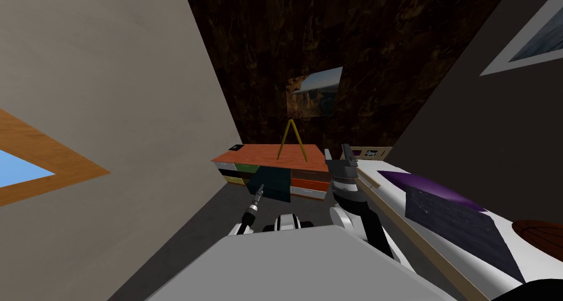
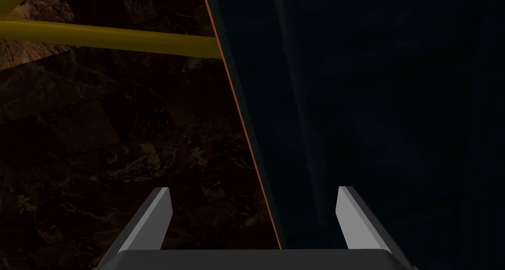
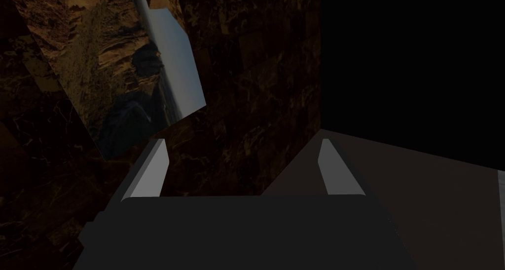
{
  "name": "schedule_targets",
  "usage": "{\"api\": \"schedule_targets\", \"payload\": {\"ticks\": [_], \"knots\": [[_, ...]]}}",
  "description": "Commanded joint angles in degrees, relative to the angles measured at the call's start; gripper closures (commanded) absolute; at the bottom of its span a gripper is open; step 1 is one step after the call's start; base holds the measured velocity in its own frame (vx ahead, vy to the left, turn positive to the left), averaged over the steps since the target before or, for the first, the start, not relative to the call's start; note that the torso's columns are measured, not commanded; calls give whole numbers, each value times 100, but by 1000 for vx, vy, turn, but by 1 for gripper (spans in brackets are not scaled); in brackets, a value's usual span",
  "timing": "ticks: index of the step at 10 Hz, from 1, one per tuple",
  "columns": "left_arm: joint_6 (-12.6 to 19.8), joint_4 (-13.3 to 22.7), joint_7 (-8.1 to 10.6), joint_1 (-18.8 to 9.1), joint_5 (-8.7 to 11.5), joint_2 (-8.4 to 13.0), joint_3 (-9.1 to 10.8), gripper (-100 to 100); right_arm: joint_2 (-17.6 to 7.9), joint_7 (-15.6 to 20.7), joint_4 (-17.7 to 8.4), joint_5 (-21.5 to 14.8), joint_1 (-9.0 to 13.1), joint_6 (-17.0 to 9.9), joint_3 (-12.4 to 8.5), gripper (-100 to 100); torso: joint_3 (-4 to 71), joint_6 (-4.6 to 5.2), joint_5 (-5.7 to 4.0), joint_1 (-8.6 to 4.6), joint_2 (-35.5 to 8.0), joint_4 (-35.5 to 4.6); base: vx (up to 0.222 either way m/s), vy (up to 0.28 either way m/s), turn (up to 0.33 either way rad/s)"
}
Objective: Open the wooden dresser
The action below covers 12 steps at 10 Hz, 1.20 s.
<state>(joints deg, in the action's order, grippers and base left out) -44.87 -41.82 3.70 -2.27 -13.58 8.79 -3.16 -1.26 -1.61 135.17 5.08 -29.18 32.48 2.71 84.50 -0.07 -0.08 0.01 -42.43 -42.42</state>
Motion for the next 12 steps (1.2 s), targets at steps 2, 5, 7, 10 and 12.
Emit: {"api": "schedule_targets", "payload": {"ticks": [2, 5, 7, 10, 12], "knots": [[482, -228, 201, -309, 53, 120, -22, -100, 0, 0, 0, 0, 1, 0, 0, 0, -15, 6, -8, -17, -27, -18, -107, -10, -17], [630, -277, 263, -416, 70, 155, -29, -100, 0, 0, 0, 0, 0, 0, 0, 0, -20, 3, -26, -31, -42, -48, -63, -2, -10], [779, -326, 325, -524, 87, 189, -36, -100, 0, 0, 0, 0, 0, 0, 0, 0, -22, 3, -28, -35, -40, -50, -26, 0, -14], [927, -375, 387, -631, 104, 224, -43, -100, 0, 0, 0, 0, 0, 0, 0, 0, -51, -7, -47, -43, -93, -89, -58, -3, -14], [1069, -339, 433, -470, 87, 218, -96, 0, 0, 0, 0, 0, 0, 0, 0, 0, -35, -2, -32, -38, -62, -59, 0, 0, 0]]}}
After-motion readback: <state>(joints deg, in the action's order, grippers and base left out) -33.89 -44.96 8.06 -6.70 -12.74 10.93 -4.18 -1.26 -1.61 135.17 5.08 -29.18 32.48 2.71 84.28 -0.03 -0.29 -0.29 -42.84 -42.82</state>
